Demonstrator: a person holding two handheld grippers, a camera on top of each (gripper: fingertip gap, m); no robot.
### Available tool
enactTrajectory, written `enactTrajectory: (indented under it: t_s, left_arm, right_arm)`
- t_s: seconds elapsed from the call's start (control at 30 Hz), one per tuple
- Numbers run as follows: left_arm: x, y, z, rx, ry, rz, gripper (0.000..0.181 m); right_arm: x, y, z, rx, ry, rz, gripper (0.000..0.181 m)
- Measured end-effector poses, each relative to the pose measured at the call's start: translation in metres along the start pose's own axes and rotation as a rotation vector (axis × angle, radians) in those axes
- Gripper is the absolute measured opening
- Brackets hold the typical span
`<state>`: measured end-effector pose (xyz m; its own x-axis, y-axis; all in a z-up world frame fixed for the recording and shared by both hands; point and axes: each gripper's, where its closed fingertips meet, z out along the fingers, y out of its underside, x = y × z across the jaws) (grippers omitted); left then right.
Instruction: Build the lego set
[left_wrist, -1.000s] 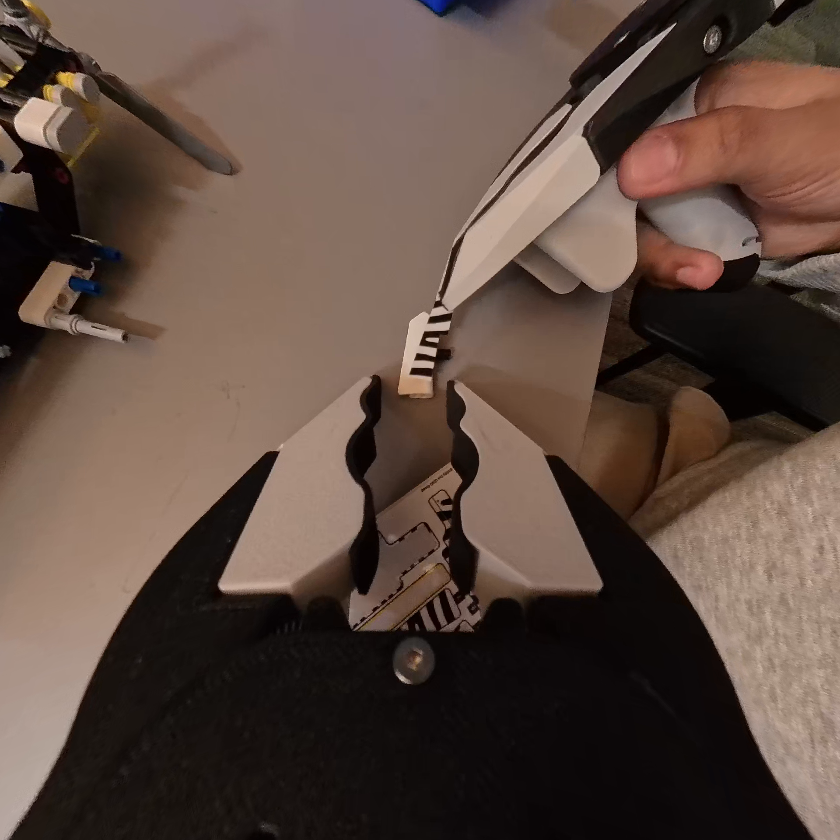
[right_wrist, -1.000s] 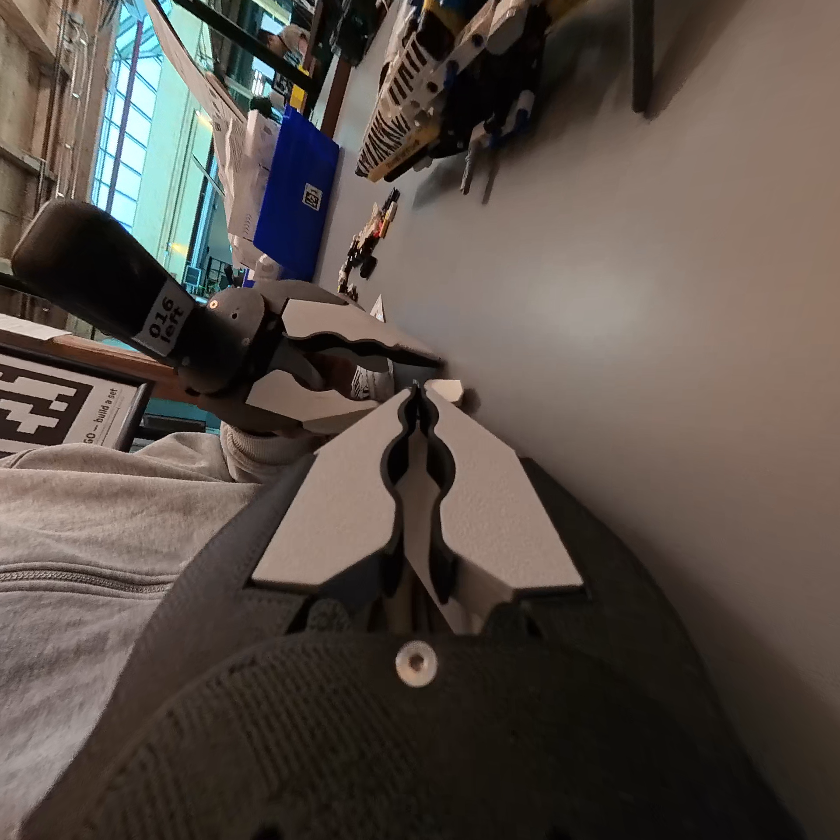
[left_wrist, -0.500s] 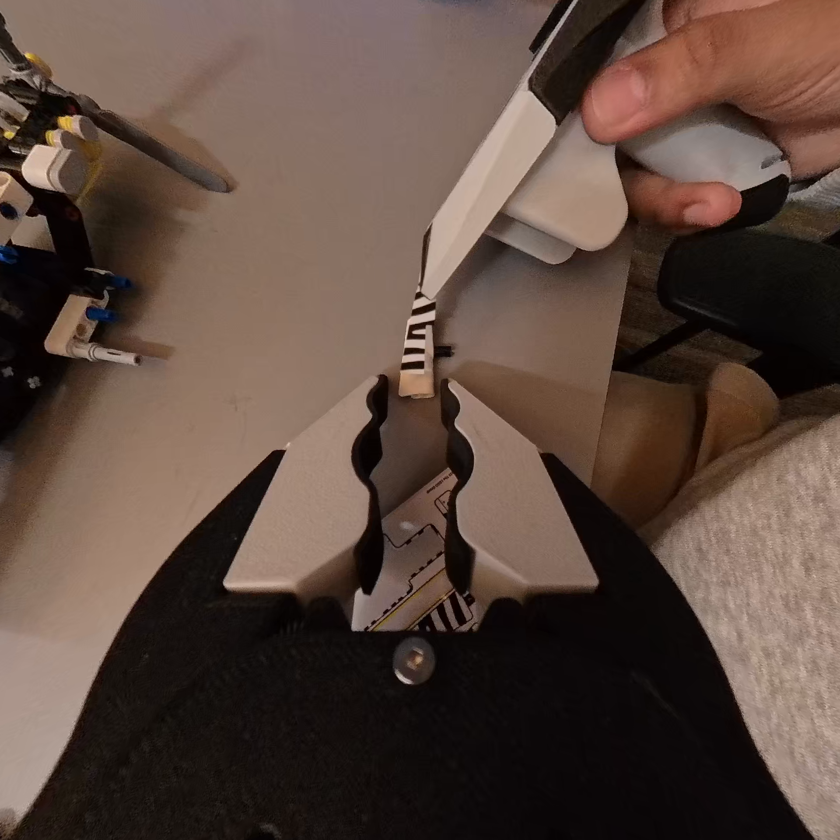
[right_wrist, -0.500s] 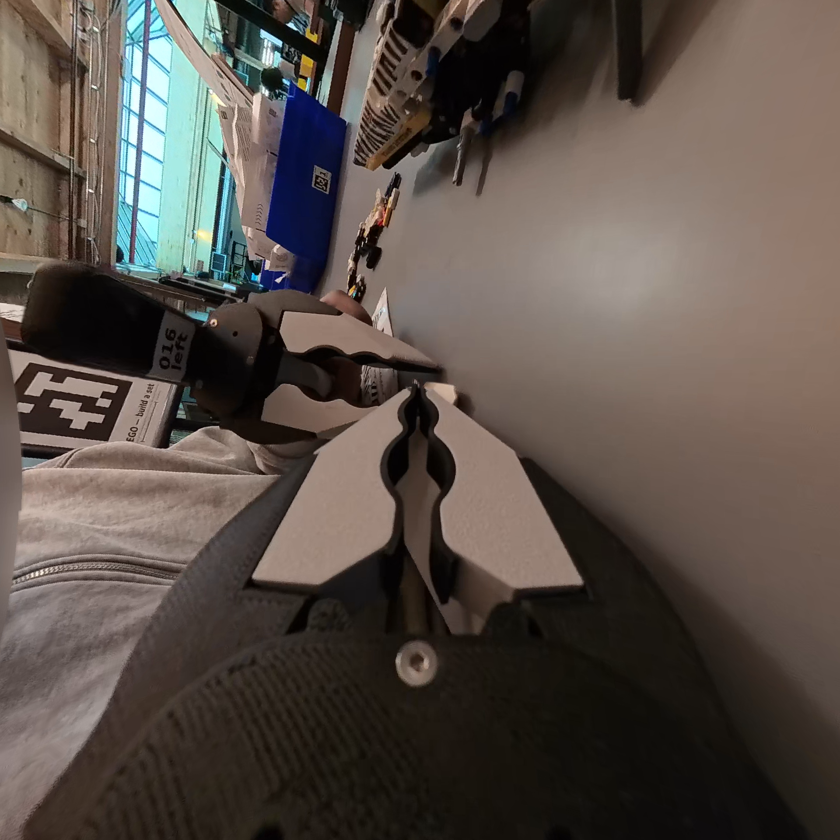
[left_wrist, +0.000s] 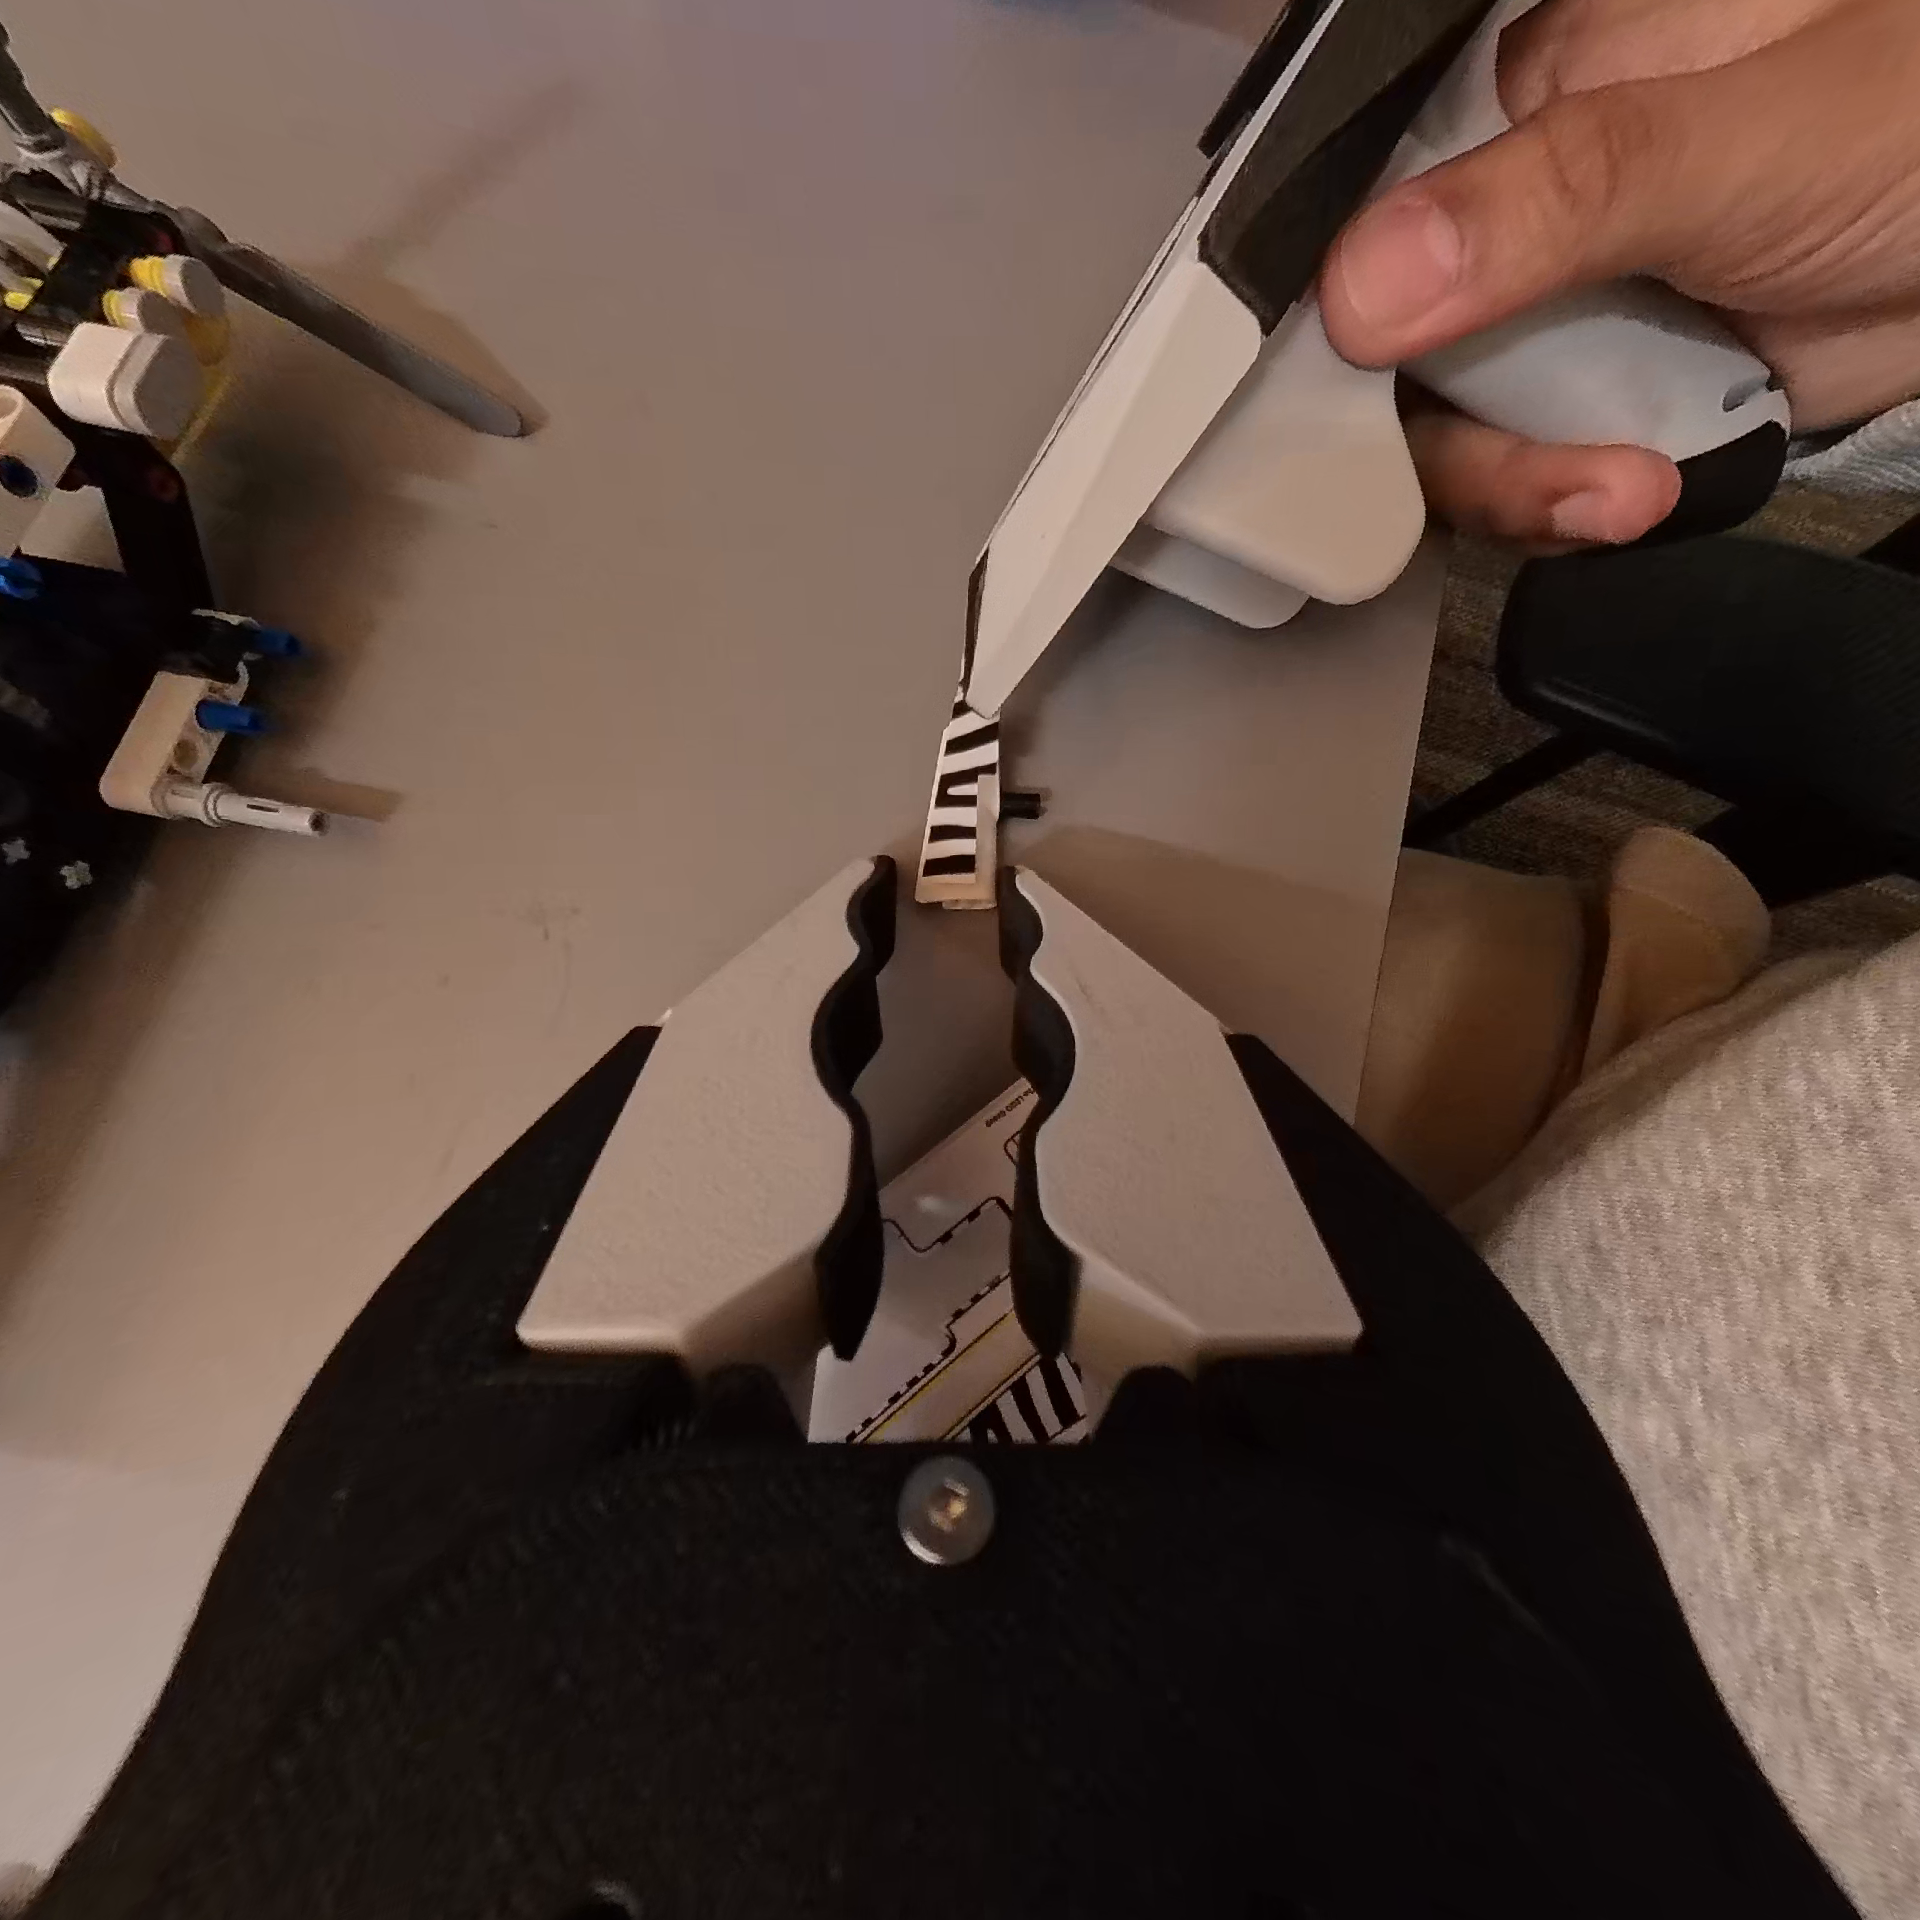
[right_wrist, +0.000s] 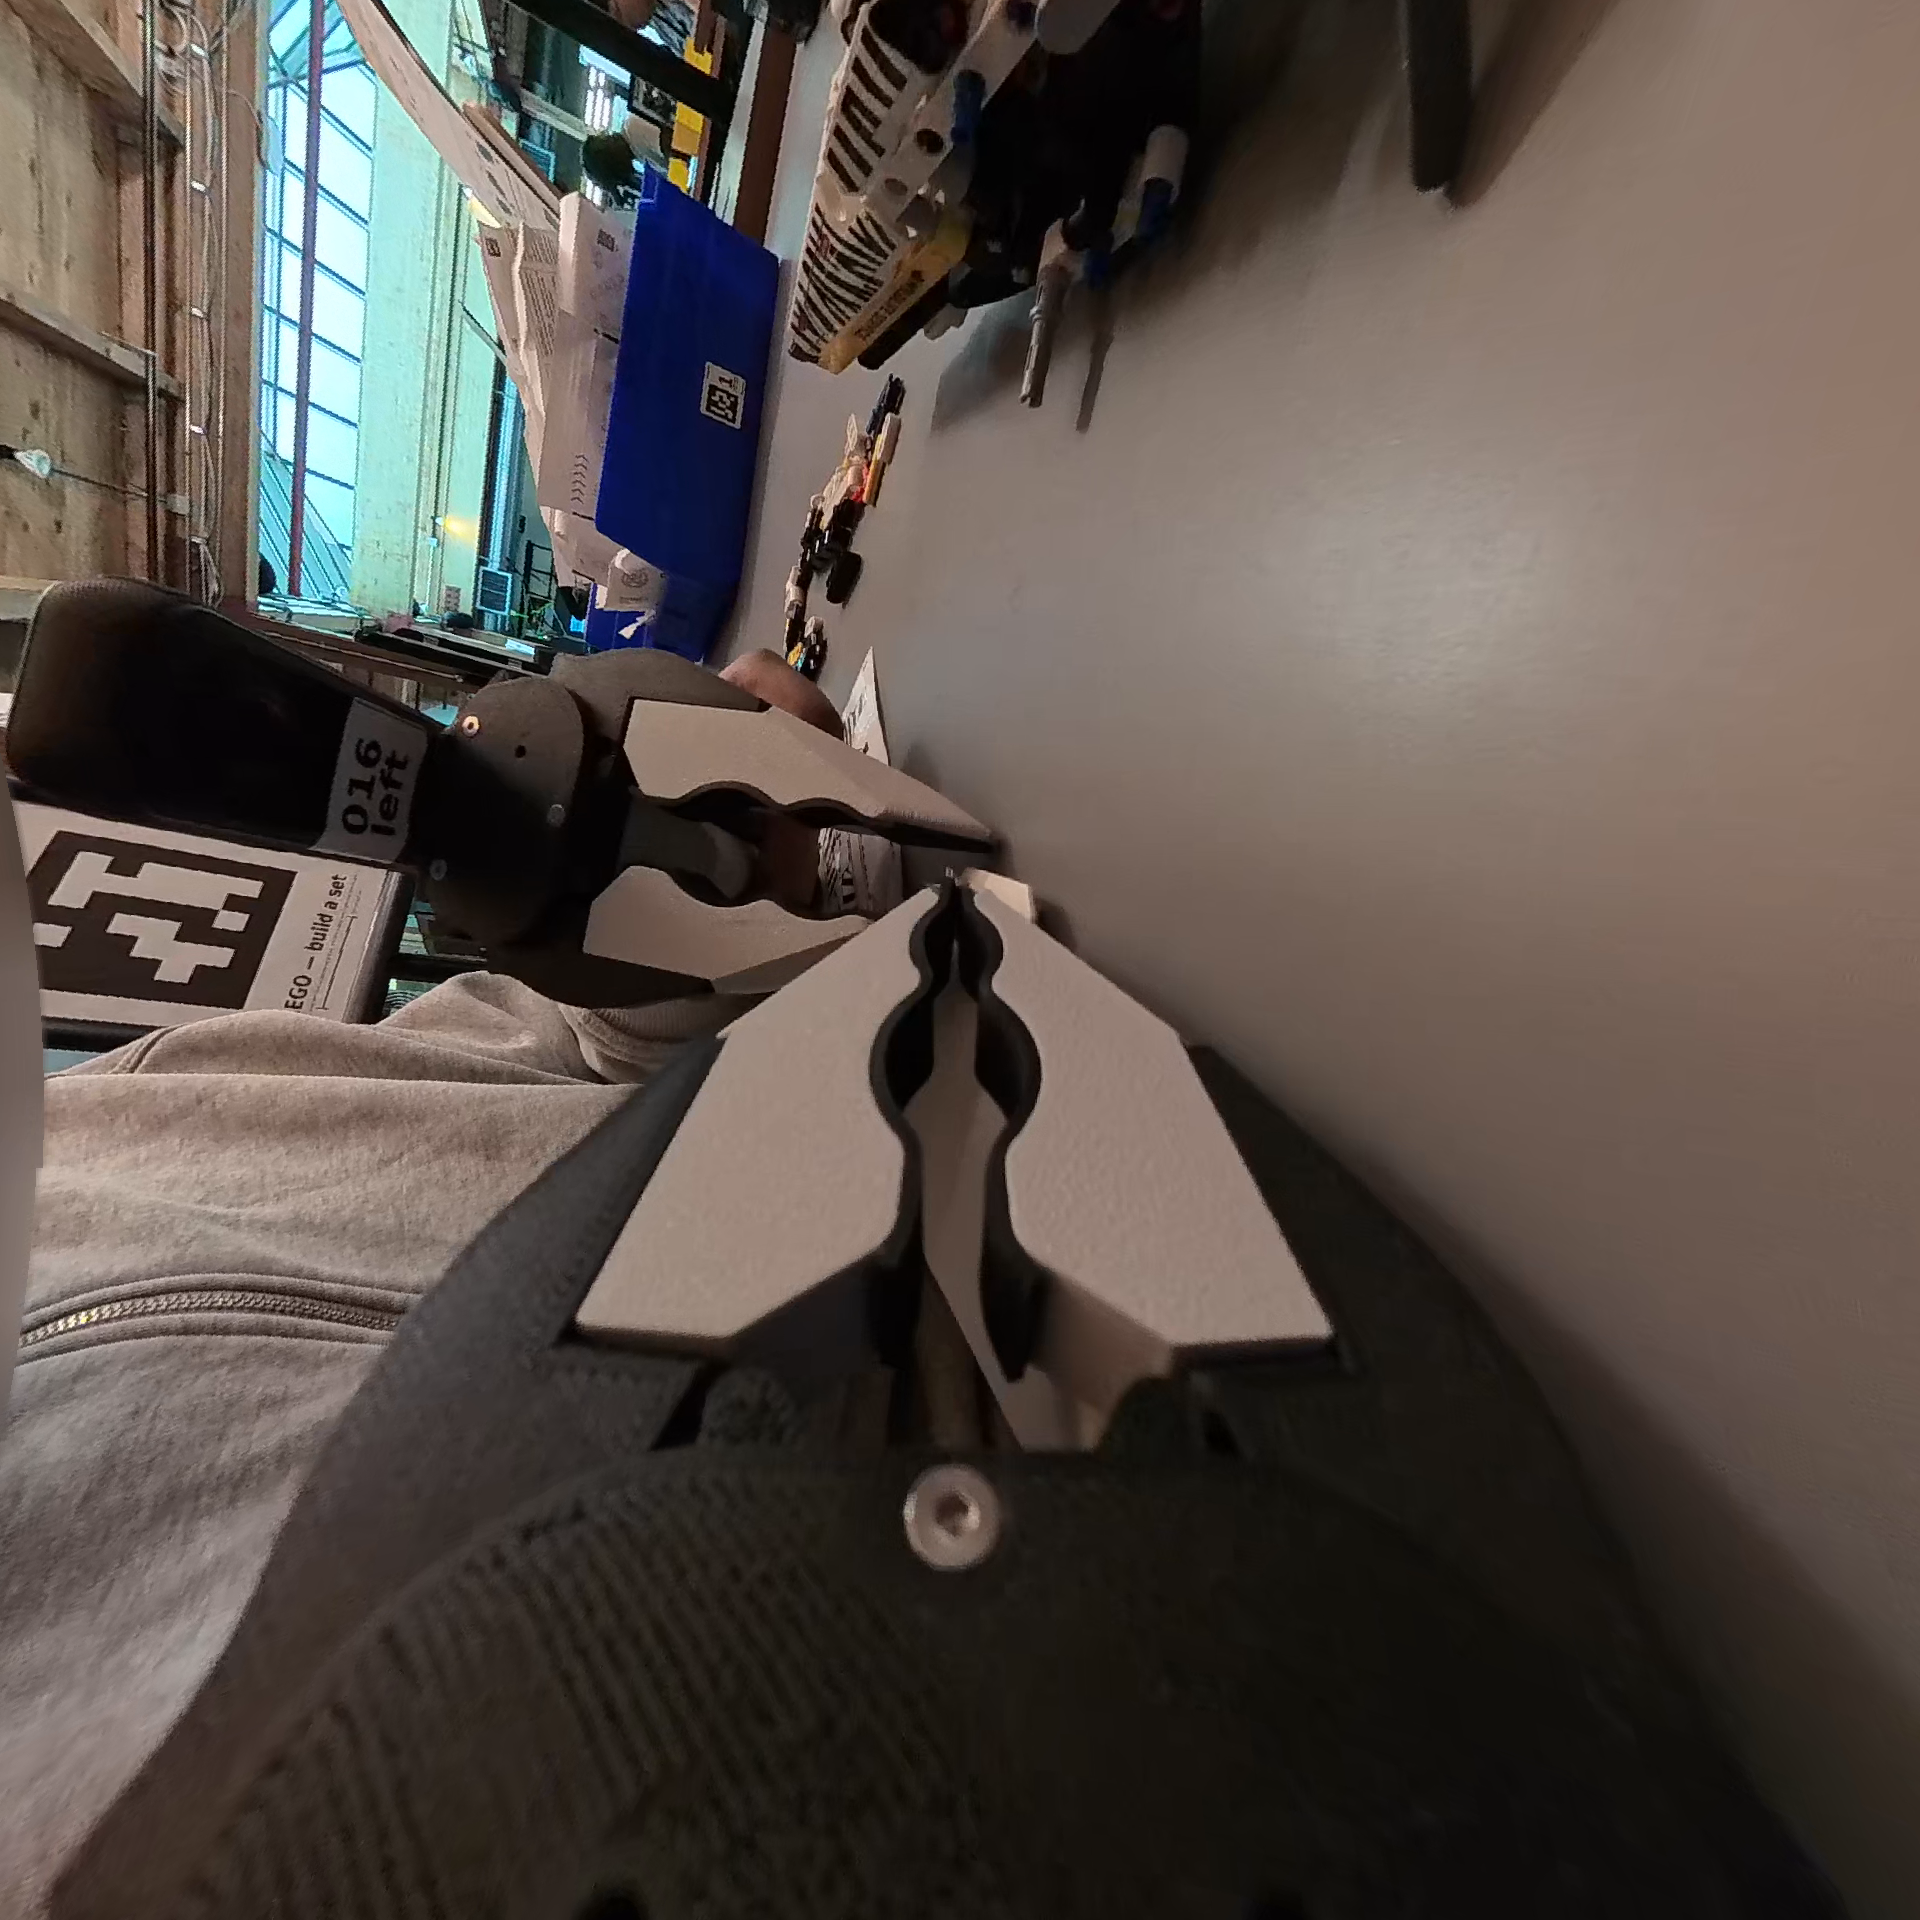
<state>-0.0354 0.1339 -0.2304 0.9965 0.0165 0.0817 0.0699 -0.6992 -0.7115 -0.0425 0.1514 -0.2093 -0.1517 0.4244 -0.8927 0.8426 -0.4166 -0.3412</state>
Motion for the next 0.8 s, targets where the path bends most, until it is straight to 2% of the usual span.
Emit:
enactTrajectory:
  t_s: [0.8]
  left_arm:
    - [0.0002,0.0002,-0.0005,0.000,0.004,0.002,0.018]
  right_arm:
    - [0.0009,0.0016,0.0004,0.008,0.009,0.009,0.000]
